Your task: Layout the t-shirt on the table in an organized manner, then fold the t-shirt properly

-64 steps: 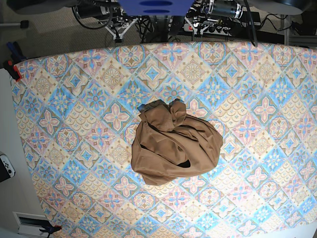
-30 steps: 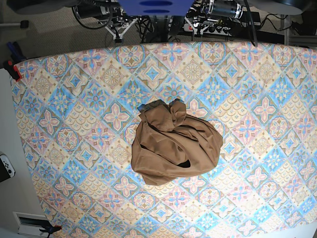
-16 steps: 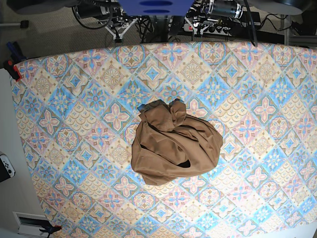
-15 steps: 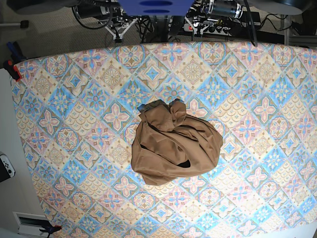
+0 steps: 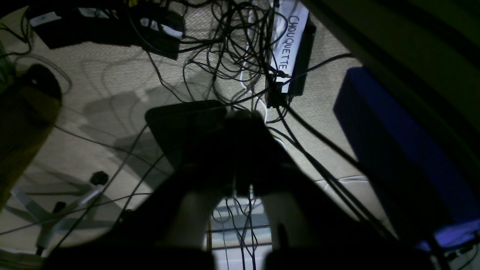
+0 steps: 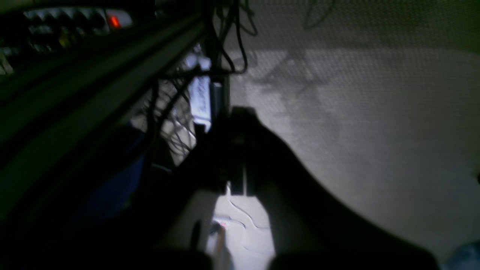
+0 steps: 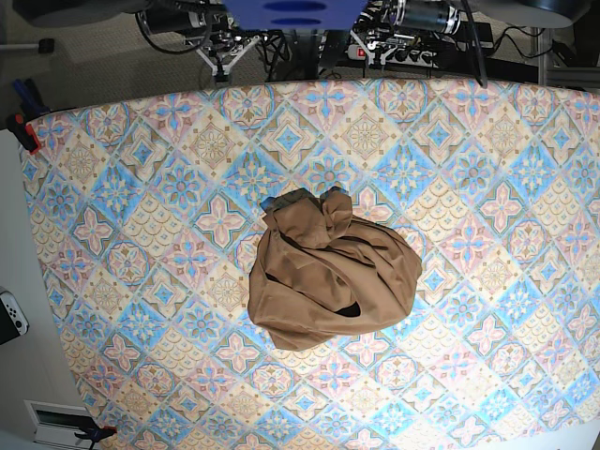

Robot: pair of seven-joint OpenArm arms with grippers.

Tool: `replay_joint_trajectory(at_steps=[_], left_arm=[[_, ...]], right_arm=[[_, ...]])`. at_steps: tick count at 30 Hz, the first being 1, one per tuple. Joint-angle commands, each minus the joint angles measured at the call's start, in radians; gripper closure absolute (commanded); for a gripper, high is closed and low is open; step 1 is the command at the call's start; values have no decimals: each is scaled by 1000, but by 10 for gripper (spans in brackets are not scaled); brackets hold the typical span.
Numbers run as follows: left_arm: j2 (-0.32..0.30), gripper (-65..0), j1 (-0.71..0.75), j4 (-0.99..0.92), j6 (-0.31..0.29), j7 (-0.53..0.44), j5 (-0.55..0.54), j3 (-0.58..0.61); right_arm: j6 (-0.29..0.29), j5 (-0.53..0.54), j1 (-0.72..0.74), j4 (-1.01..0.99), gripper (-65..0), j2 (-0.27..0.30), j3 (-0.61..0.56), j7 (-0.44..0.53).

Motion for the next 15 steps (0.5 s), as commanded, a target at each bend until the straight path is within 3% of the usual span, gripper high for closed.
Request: replay_joint_trajectory(at_steps=[1, 8, 15], left_arm=[[-6, 0, 10, -2, -1, -31, -6, -1], [-32, 0, 136, -2, -1, -416, -6, -1], [-49, 0, 197, -2, -1, -664, -33, -37]], right_arm=[[-8, 6, 2, -4, 0, 25, 33, 43], [-8, 6, -96, -4, 0, 67, 134, 273], [-8, 6, -133, -4, 0, 67, 133, 416]])
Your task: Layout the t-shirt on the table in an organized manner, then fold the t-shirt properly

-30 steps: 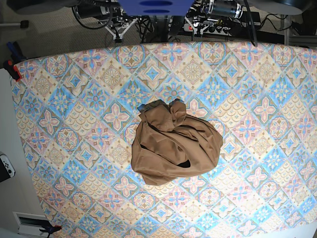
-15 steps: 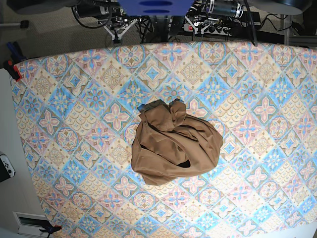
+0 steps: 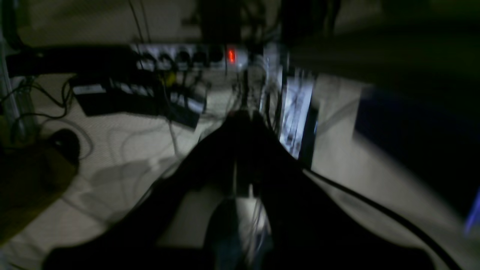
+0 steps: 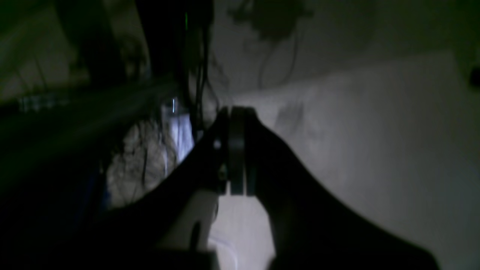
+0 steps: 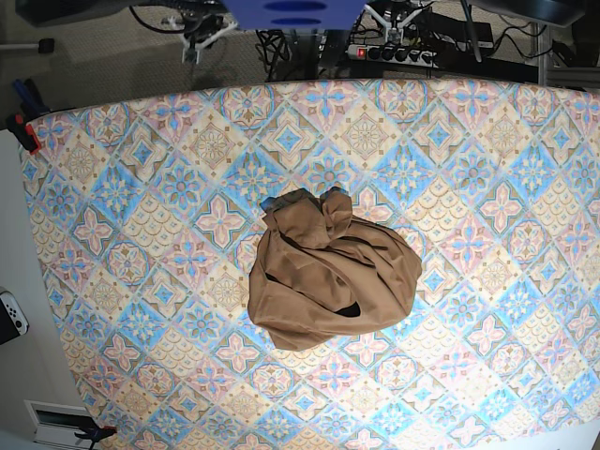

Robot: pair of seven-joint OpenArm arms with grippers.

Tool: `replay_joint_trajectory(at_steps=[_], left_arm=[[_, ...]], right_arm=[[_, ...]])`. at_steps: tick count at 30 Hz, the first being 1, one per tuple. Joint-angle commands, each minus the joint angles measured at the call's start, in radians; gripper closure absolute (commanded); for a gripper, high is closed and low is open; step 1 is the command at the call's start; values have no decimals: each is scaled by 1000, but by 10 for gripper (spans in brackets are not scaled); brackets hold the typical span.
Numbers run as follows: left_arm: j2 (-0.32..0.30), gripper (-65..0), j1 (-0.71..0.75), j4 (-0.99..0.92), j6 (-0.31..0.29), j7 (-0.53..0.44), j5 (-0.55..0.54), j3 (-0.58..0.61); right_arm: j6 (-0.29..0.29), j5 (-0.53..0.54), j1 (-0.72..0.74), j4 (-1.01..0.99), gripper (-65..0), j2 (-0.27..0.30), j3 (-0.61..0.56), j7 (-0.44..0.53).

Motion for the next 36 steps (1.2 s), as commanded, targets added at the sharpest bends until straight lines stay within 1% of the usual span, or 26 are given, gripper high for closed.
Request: replay_joint_trajectory(at_steps=[1, 4, 7, 9, 12, 16, 20, 22, 25, 26, 30, 36], left_arm=[[-2, -1, 9, 0, 2, -33, -11, -17], [-18, 0, 9, 0, 2, -85, -23, -52], [-27, 0, 17, 0, 2, -154, -23, -54], [-32, 0, 46, 0, 2, -232, -19, -51], [-32, 0, 83, 0, 0, -390, -14, -48], [-41, 0, 115, 35, 0, -380, -16, -48], [-42, 0, 170, 113, 0, -381, -16, -48], [-44, 0, 215, 199, -1, -381, -16, -48], [-47, 0, 307, 386, -1, -381, -16, -48], [-47, 0, 334, 452, -1, -381, -16, -48], [-45, 0, 431, 655, -1, -381, -14, -48], [-44, 0, 528, 839, -1, -381, -14, -46]], right_arm=[[-5, 7, -22, 1, 0, 14, 0, 29], [-5, 7, -40, 1, 0, 14, 0, 79], [-8, 7, -49, 1, 0, 15, 0, 145], [-8, 7, -74, 1, 0, 15, 0, 188], [-9, 7, -83, 1, 0, 15, 0, 270], [-11, 7, -129, 1, 0, 15, 1, 385], [-11, 7, -167, 1, 0, 15, 1, 529], [-11, 7, -181, 1, 0, 15, 1, 597], [-11, 7, -203, 1, 0, 15, 1, 686], [-11, 7, -204, 2, 0, 15, 1, 698], [-11, 7, -223, 10, 0, 15, 1, 693], [-11, 7, -264, 21, 0, 15, 1, 695]])
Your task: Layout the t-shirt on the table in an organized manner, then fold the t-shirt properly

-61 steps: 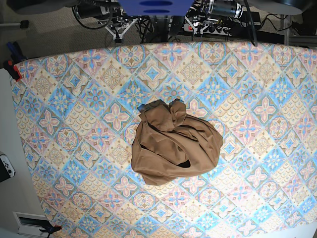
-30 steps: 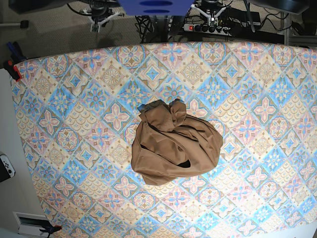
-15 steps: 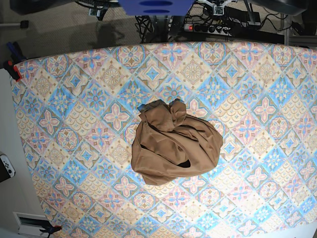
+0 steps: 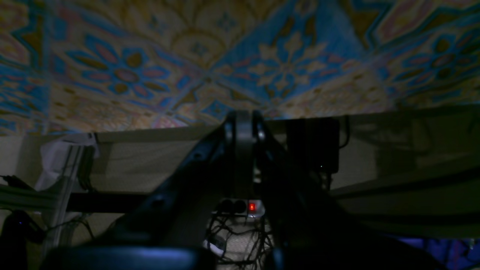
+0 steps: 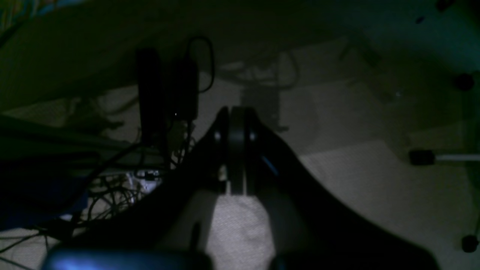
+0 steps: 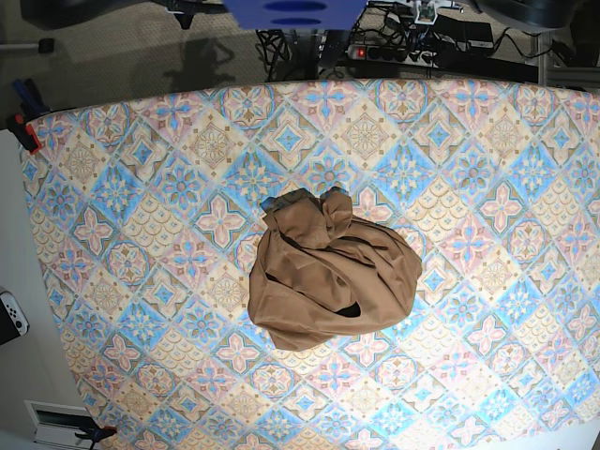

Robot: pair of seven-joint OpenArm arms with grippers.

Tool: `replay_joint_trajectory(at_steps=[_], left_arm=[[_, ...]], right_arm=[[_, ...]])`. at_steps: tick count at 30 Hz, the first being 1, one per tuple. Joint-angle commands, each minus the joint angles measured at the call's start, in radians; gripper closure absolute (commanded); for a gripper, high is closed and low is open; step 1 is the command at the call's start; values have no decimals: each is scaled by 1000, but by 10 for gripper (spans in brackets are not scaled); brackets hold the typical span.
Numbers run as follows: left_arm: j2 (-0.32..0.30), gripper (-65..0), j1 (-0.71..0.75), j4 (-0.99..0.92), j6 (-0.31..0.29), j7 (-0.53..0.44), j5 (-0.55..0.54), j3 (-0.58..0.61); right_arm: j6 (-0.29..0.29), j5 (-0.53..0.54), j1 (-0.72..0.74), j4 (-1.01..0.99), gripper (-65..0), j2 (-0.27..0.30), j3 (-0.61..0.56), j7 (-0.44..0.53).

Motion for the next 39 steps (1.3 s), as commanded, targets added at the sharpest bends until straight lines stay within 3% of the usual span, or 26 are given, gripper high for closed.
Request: replay_joint_trajectory(at_steps=[1, 10, 30, 32, 36, 39], left_arm=[[2, 0, 32, 27, 2, -23, -1, 2], [3, 0, 160, 254, 2, -23, -1, 2], [5, 0, 333, 702, 4, -21, -10, 9], [5, 0, 339, 745, 4, -21, -10, 15], [3, -3, 341, 825, 4, -15, -10, 32], [-1, -3, 351, 920, 4, 86, -12, 31]], right_arm=[[0, 7, -20, 23, 0, 5, 1, 27], [5, 7, -198, 532, 0, -1, 202, 26], [6, 5, -506, 1225, 0, -73, 202, 16], [6, 4, -521, 1295, 0, -81, 202, -17], [6, 2, -563, 1469, 0, -81, 192, -180], [6, 2, -586, 1591, 0, -81, 158, -281]])
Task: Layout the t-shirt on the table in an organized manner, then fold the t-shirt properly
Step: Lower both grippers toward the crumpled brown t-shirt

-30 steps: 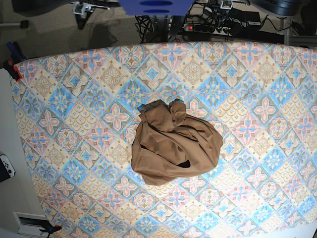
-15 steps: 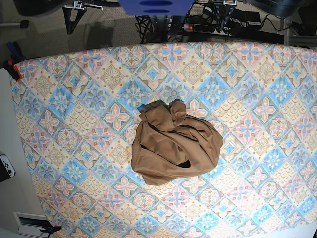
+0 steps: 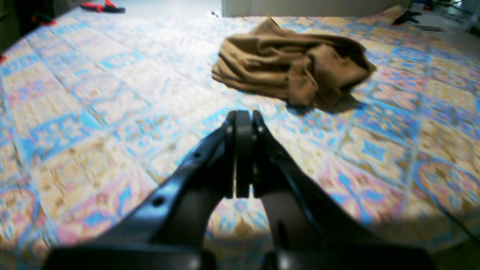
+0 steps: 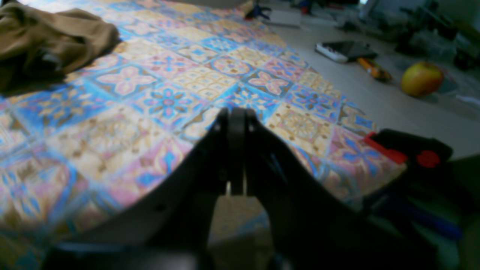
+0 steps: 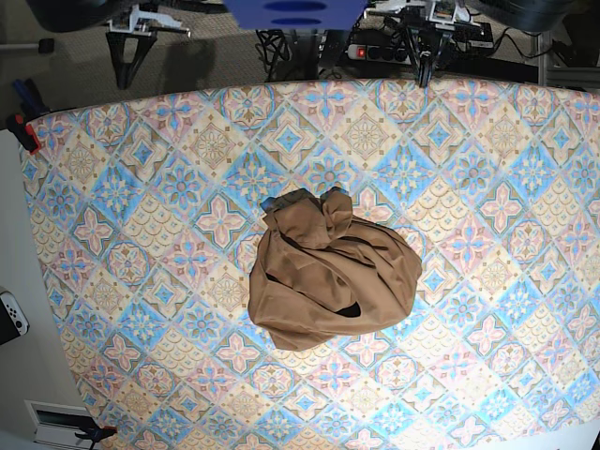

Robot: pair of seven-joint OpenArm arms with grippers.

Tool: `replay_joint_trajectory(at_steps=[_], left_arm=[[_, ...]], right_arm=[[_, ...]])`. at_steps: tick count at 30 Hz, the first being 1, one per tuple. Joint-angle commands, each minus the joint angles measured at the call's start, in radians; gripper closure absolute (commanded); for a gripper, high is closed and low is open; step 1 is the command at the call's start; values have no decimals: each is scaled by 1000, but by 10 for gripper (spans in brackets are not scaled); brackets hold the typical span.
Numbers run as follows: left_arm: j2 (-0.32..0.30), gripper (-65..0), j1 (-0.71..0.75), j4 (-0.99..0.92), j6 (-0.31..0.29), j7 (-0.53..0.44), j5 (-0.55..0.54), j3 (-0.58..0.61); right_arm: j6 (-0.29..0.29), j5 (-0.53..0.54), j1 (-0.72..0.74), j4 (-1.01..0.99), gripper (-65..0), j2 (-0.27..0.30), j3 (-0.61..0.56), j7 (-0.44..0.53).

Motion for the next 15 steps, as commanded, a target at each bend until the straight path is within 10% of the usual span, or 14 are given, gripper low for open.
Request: replay_joint_trajectory(at_steps=[1, 15], left_arm=[[-5, -3, 27, 60, -3, 14, -3, -2], [-36, -3, -45, 372, -3, 617, -17, -6]], right_arm=[[3, 8, -25, 54, 0, 3, -7, 3], [92, 7, -33, 325, 0, 3, -70, -488]])
